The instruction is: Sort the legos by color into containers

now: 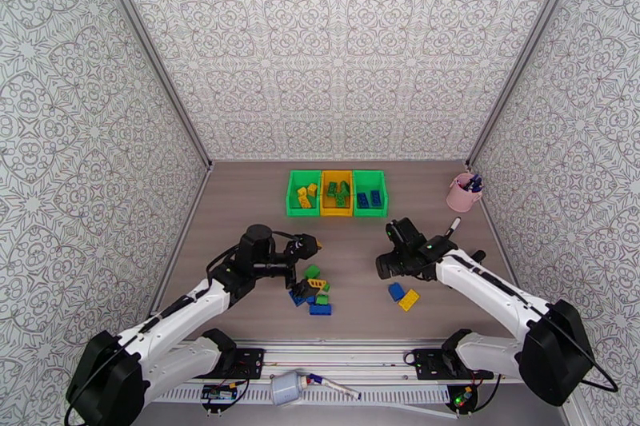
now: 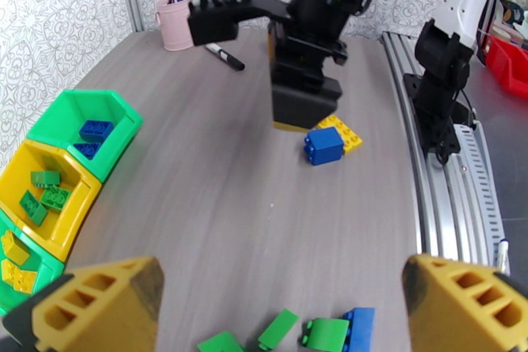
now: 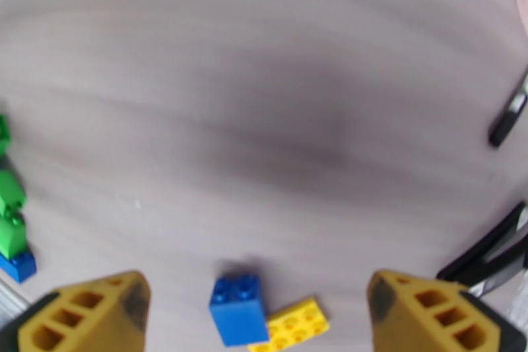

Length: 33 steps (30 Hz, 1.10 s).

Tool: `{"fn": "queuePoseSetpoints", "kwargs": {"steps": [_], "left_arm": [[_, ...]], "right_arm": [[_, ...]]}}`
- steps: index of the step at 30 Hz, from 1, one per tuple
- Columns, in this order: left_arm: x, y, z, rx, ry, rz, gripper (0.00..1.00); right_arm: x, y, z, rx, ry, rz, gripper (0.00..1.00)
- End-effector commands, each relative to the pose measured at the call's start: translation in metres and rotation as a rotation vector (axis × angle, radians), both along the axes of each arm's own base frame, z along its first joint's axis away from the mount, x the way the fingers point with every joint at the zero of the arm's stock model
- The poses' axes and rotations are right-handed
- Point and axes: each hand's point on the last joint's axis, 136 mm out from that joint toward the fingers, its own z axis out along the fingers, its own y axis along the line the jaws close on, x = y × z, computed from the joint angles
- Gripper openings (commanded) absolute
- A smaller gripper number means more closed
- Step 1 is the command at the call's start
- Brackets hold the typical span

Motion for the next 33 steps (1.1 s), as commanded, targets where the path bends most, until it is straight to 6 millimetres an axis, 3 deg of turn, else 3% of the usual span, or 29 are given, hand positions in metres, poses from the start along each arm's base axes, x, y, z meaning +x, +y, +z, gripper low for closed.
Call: {"fn": "queuePoseSetpoints", "kwargs": {"steps": [1,6,15,21,33], "left_arm": [[-0.005,-0.005,0.011,-0.022,-0.008,-0.051,1.0],[-0.005,-0.003,0.008,-0.013,-0.013,-0.052,1.0],[-0.001,-0.001,0.007,-0.011,-0.008,-0.037,1.0],[-0.002,-0.002,0.008,-0.014,-0.011,-0.041,1.0],[-0.003,-0.002,0.01,-0.021,-0.007,-0.04,1.0]], "right_arm": [[-0.024,-0.002,-0.019,0.025,0.101,-0.054,0.9],[-0.028,0.003,-0.033,0.044,0.129,-0.068,0.86],[-0.034,0.008,-0.057,0.034,0.21,-0.061,0.63],[-0.035,0.009,-0.067,0.024,0.229,-0.061,0.54],[-0.034,0.005,-0.065,0.018,0.212,-0.083,0.37]]}}
